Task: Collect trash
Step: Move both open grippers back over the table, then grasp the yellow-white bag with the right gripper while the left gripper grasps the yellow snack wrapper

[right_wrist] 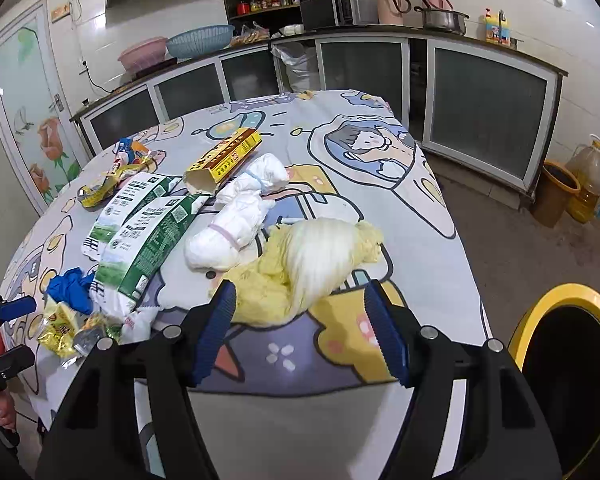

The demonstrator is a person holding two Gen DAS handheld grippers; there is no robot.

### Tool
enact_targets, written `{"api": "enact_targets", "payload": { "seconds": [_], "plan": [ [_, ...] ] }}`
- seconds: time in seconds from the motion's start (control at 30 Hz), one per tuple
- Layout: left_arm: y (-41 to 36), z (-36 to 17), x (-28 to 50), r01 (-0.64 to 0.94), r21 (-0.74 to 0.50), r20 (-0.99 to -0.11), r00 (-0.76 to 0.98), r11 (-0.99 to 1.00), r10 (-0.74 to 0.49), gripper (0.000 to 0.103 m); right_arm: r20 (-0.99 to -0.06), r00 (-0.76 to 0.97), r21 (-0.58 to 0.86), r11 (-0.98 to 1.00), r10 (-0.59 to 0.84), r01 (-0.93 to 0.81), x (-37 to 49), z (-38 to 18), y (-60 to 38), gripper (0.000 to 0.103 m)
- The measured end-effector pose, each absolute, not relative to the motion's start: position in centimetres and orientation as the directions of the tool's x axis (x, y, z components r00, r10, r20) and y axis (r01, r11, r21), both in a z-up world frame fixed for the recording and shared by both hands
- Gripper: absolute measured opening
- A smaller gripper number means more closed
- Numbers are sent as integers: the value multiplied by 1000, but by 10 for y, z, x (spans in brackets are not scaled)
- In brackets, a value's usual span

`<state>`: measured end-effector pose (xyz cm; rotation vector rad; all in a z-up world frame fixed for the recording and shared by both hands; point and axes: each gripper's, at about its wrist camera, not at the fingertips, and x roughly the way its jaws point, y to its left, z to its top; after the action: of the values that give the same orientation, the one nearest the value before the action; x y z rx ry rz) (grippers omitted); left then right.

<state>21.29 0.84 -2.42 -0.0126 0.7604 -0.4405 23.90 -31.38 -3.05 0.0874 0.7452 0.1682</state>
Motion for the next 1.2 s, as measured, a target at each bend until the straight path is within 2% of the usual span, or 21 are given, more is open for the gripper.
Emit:
{"api": "enact_targets", "payload": {
  "seconds": [0.23,0.63,1.0,1.07,1.1,1.13,1.17,1.2],
  "plan": [
    [14,-48,232,342,-285,-708,555,895,-437,95,-691,703,129,985,170,-111,258,-39,-315,64],
    [20,-44,230,302,-347,-702,543,888,-460,95,-728,662,133,984,179,-120,280,-54,-312,63],
    [1,-48,227,336,-306,-738,507,891,-445,95,-737,646,157,980,198,-121,289,-58,-312,63],
    [-1,-52,233,325,-324,-738,501,889,-452,92,-746,634,172,978,206,-116,293,-61,-313,59],
    [-2,-52,234,325,-329,-735,501,887,-457,83,-749,629,175,978,208,-115,294,-62,-313,57],
    [-5,-52,235,325,-333,-736,497,885,-460,67,-751,628,170,979,205,-116,295,-62,-312,50],
    [-6,-53,236,321,-331,-741,494,887,-456,63,-751,631,161,980,196,-114,294,-62,-311,39],
    [-8,-54,236,321,-329,-742,494,888,-453,56,-749,637,145,983,181,-109,293,-60,-310,34]
  ]
}}
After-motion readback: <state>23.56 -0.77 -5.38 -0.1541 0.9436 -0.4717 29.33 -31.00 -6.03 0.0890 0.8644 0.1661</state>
